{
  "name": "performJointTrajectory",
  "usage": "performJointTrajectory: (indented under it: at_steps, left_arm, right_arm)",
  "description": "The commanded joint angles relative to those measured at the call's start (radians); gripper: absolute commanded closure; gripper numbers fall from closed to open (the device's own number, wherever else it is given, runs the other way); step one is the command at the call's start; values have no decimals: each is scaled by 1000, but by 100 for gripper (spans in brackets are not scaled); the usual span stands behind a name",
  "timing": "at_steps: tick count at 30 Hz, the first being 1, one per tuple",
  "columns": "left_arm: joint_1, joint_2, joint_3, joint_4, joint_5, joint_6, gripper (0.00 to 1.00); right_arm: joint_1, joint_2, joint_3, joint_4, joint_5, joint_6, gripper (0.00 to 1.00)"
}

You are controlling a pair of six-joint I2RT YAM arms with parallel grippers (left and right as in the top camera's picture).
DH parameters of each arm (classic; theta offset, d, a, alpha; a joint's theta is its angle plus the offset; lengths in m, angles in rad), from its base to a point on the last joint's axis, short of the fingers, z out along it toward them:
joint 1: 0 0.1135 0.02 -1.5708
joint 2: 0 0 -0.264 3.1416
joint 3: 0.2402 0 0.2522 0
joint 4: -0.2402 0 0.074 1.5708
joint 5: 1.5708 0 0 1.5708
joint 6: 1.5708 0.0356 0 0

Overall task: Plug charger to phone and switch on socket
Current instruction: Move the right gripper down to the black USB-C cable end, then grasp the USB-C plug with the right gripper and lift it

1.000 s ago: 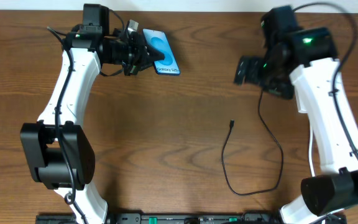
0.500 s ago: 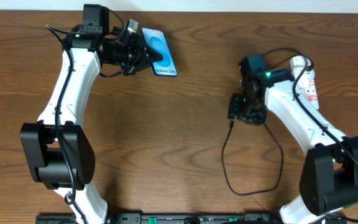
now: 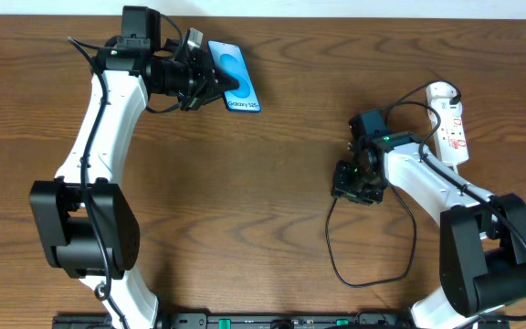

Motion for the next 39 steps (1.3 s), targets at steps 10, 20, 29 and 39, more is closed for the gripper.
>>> performJointTrajectory:
  at_steps: [10,20,29,39]
  left_arm:
    - [0,-28,14,2,17,29,93]
    - [0,-28,14,2,17,29,93]
    - [0,-28,14,2,17,29,93]
    - [0,-28,14,2,17,29,93]
  right_arm:
    - [7,11,-22,56,33,65,65]
    - [11,25,-57,98,32,80,67]
    - [11,26,-65,140,34,102,72]
    - [11,26,-65,137,32,102,81]
